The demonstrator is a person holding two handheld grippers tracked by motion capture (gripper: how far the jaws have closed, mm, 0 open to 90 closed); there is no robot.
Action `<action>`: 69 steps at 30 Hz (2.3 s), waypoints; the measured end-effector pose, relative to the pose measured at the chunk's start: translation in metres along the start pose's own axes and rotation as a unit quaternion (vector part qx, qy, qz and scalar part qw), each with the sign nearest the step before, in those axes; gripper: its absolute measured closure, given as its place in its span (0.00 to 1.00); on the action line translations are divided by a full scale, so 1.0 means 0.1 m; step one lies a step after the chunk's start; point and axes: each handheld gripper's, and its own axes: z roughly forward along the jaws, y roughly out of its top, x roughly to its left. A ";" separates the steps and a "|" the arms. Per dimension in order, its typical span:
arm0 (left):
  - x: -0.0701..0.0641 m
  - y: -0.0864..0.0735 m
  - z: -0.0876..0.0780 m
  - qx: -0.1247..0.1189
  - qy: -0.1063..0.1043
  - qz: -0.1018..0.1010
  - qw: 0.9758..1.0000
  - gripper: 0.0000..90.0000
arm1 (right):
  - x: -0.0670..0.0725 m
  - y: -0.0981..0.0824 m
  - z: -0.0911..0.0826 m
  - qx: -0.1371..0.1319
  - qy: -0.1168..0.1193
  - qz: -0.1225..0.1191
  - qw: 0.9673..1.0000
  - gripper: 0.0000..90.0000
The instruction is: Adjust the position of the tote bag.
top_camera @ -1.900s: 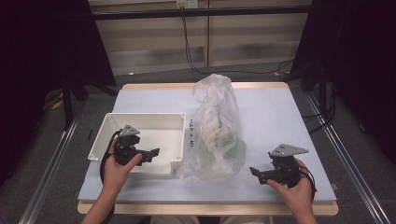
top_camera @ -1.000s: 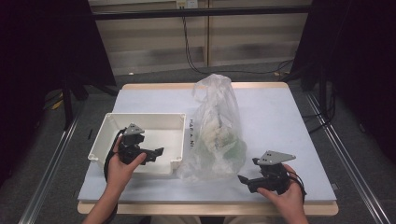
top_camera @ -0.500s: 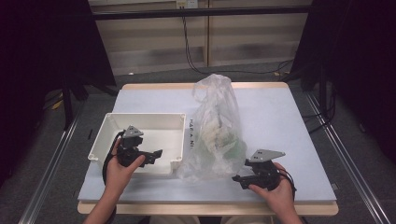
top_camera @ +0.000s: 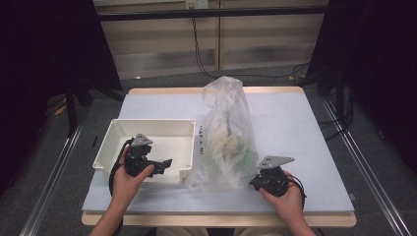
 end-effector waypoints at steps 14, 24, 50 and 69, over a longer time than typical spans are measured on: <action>-0.02 -0.01 -0.01 0.003 -0.009 0.007 1.000 0.05 | -0.12 0.01 -0.10 -0.008 -0.005 0.016 1.000 1.00; -0.04 0.00 -0.01 0.000 -0.010 0.004 1.000 0.05 | -0.26 -0.02 -0.19 -0.016 -0.029 0.034 0.999 1.00; -0.06 0.05 0.04 -0.001 -0.009 0.012 1.000 0.05 | -0.68 -0.10 -0.42 -0.020 -0.060 0.076 0.995 1.00; -0.15 0.11 0.10 0.008 -0.017 0.032 0.999 0.05 | -1.17 -0.15 -0.53 -0.025 -0.078 0.102 0.991 1.00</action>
